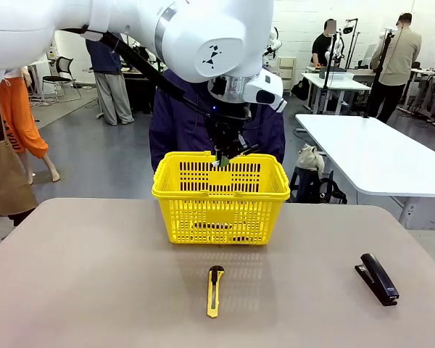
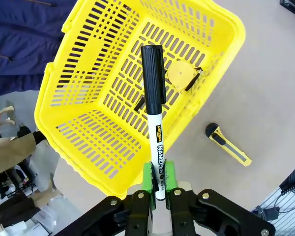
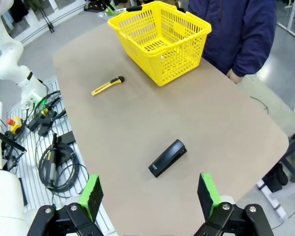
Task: Place the items the person wants into the basket.
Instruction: Pick up the item the person points to and place it in the Market Basket.
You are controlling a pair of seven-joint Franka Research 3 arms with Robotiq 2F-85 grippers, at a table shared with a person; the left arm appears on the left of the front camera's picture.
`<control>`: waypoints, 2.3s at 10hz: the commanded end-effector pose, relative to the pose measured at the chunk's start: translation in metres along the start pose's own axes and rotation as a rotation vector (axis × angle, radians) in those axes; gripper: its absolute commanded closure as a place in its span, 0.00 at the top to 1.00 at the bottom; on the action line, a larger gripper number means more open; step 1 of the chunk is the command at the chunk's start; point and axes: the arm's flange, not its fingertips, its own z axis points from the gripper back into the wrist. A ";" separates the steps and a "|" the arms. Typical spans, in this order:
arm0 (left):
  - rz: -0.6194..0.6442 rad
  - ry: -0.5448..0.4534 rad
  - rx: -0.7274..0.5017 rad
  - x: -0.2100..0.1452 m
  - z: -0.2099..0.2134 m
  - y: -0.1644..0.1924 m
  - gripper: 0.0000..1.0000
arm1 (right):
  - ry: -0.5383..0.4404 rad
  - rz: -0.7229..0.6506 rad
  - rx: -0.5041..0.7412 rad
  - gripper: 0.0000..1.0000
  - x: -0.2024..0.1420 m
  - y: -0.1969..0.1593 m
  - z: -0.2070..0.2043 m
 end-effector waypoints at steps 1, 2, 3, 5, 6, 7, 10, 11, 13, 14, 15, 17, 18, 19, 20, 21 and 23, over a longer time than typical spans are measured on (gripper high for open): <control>0.012 -0.007 -0.044 0.002 -0.030 0.017 0.11 | -0.032 0.012 0.007 1.00 -0.001 -0.001 -0.001; 0.022 -0.011 -0.023 0.003 -0.045 0.023 0.11 | -0.032 0.012 0.007 1.00 -0.001 -0.001 -0.001; 0.030 -0.012 -0.033 0.003 -0.059 0.029 0.11 | -0.032 0.012 0.007 1.00 -0.001 -0.001 -0.001; 0.041 0.022 -0.047 -0.001 -0.094 0.035 0.11 | -0.032 0.012 0.007 1.00 -0.001 -0.001 -0.001; 0.056 0.044 -0.076 -0.001 -0.112 0.039 0.11 | -0.032 0.012 0.007 1.00 -0.001 -0.001 -0.001; 0.069 0.066 -0.085 -0.001 -0.124 0.042 0.11 | -0.032 0.012 0.007 1.00 -0.001 -0.001 -0.001; 0.088 0.109 -0.089 -0.002 -0.146 0.043 0.11 | -0.032 0.012 0.007 1.00 -0.001 -0.001 -0.001; 0.087 0.108 -0.091 -0.001 -0.148 0.043 0.11 | -0.032 0.012 0.007 1.00 -0.001 -0.001 -0.001; 0.082 0.085 -0.093 0.000 -0.145 0.043 0.71 | -0.032 0.012 0.007 1.00 -0.001 -0.001 -0.001; 0.080 0.083 -0.092 -0.001 -0.145 0.043 0.74 | -0.032 0.012 0.007 1.00 -0.001 -0.001 -0.001; 0.078 0.081 -0.093 -0.001 -0.145 0.043 1.00 | -0.032 0.012 0.007 1.00 -0.001 -0.001 -0.001; 0.086 0.071 -0.089 -0.001 -0.143 0.043 1.00 | -0.032 0.012 0.007 1.00 -0.001 -0.001 -0.001; 0.088 0.063 -0.088 -0.001 -0.142 0.044 0.92 | -0.032 0.012 0.007 1.00 -0.001 -0.001 -0.001; 0.091 0.059 -0.087 0.000 -0.141 0.045 1.00 | -0.032 0.012 0.007 1.00 -0.001 -0.001 -0.001; 0.095 0.054 -0.088 0.000 -0.140 0.045 1.00 | -0.032 0.012 0.007 1.00 -0.001 -0.001 -0.001; 0.107 0.051 -0.089 0.001 -0.139 0.046 0.81 | -0.032 0.012 0.007 1.00 -0.001 -0.001 -0.001; 0.113 0.044 -0.083 0.001 -0.138 0.048 0.81 | -0.032 0.012 0.007 1.00 -0.001 -0.001 -0.001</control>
